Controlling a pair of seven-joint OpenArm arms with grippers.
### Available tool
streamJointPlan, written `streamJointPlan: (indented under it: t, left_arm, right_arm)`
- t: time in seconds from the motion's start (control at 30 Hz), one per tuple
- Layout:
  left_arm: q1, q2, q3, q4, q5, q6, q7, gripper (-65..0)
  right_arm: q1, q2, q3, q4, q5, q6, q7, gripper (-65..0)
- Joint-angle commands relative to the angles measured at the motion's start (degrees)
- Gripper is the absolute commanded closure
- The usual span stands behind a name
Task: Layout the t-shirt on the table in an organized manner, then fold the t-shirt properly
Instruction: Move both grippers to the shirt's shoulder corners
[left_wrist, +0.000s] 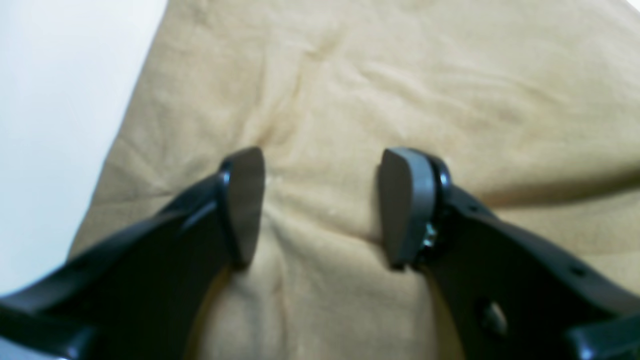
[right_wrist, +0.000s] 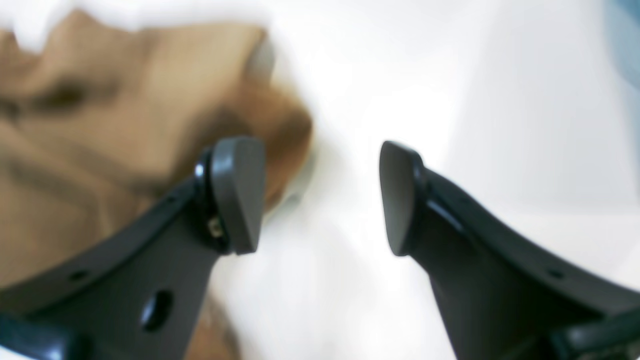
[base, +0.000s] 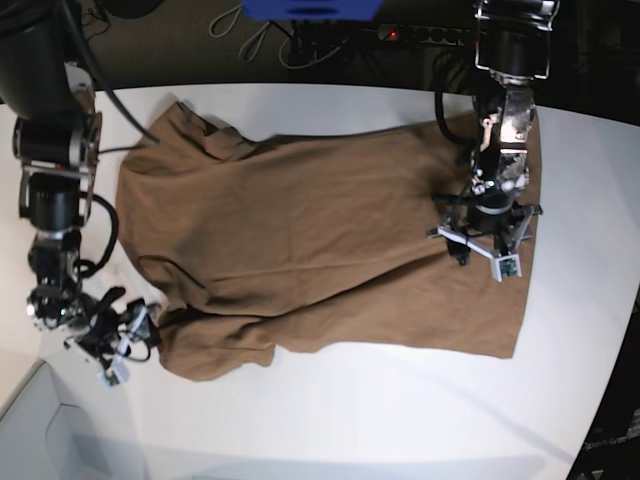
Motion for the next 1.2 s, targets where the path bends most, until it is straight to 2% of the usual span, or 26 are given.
streamJointPlan:
  t: [0.0,0.17,0.27,0.4,0.63,0.83,0.97,1.17]
  left_arm:
    - [0.00,-0.18,-0.22,-0.14,-1.01,0.21,3.16,-36.1]
    - [-0.26,-0.26,-0.31,0.47,-1.01,0.21,3.16,-36.1]
    - [-1.23,-0.26,-0.31,0.56,-1.27,0.21,3.16,-36.1]
    - [-1.75,-0.26,-0.31,0.82,-1.54,0.21,3.16,-36.1]
    - [-1.05,0.09,-0.39,7.77,-1.54,0.21,3.16,-36.1]
    - [4.57,0.26,-0.39,18.05,-1.62,0.29,3.16,-36.1]
    - [9.41,0.35,0.13,21.39,-1.62,0.29,3.16,-36.1]
    - [15.12,-0.26,-0.13,19.99,-1.36,0.29,3.16,-36.1]
  right_arm:
    - [-2.10,0.71,0.29,4.42,0.69,0.37,-0.24,-36.9]
    - [-18.37,-3.60,3.72,26.05,0.52,0.20,-1.03,-37.0]
    - [-23.90,-7.29,7.41,32.20,0.25,0.20,-1.03,-37.0]
    - [-27.68,-10.01,11.37,33.87,0.25,0.20,-0.77,-36.9]
    - [-33.75,-10.36,15.32,38.36,0.61,0.55,-0.94,-36.9]
    - [-42.72,-14.32,15.68,50.66,0.61,0.29,-0.94,-36.9]
    - [-45.79,-17.66,16.29,52.86,0.34,0.46,-0.94,-36.9]
    - [-48.43,-17.84,16.38,49.26,0.34,0.46,-0.94,-36.9]
